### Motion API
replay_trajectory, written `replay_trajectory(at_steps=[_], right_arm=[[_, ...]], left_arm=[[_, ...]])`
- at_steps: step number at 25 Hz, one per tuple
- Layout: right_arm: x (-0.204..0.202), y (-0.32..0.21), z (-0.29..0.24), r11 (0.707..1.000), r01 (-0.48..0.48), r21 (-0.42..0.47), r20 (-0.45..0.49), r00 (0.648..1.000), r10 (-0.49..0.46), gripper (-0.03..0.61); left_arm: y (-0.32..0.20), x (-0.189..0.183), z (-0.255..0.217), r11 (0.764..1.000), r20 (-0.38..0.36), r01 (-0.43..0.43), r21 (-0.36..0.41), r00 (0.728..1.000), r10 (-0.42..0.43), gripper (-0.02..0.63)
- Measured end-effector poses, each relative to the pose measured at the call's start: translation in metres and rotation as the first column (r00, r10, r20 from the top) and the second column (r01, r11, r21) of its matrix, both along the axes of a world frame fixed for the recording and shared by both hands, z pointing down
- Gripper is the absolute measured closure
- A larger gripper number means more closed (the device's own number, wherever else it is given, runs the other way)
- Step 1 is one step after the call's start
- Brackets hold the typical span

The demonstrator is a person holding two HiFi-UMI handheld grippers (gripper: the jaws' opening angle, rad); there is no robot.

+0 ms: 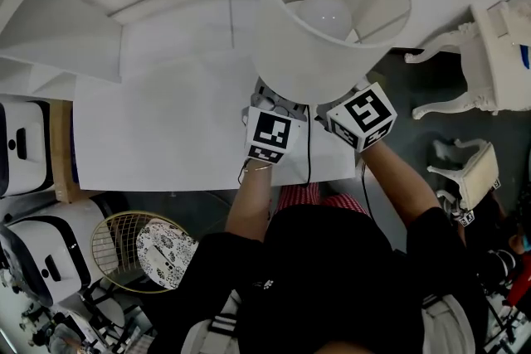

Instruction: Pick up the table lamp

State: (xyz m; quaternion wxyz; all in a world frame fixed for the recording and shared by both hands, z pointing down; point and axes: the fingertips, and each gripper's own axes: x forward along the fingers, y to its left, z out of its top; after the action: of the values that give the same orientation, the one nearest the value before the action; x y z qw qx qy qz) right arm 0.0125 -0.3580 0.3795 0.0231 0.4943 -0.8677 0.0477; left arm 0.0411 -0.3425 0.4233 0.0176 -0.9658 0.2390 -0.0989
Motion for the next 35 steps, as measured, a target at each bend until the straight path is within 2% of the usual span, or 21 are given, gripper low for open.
replay_trajectory(at_steps=[25,35], right_arm=[[-0.016,0.032,-0.031,1.000,-0.010,0.020,-0.041,0.999,0.011,0.502],[-0.015,0.040,-0.044,0.999,0.000,0.039,-0.025,1.000,0.001,0.502]], left_arm=[[0.030,-0.014,-0.033,1.000,-0.025,0.009,-0.006,1.000,-0.009,0.505],[0.037,-0.014,-0.044,1.000,-0.010,0.024,-0.006,1.000,-0.025,0.505]])
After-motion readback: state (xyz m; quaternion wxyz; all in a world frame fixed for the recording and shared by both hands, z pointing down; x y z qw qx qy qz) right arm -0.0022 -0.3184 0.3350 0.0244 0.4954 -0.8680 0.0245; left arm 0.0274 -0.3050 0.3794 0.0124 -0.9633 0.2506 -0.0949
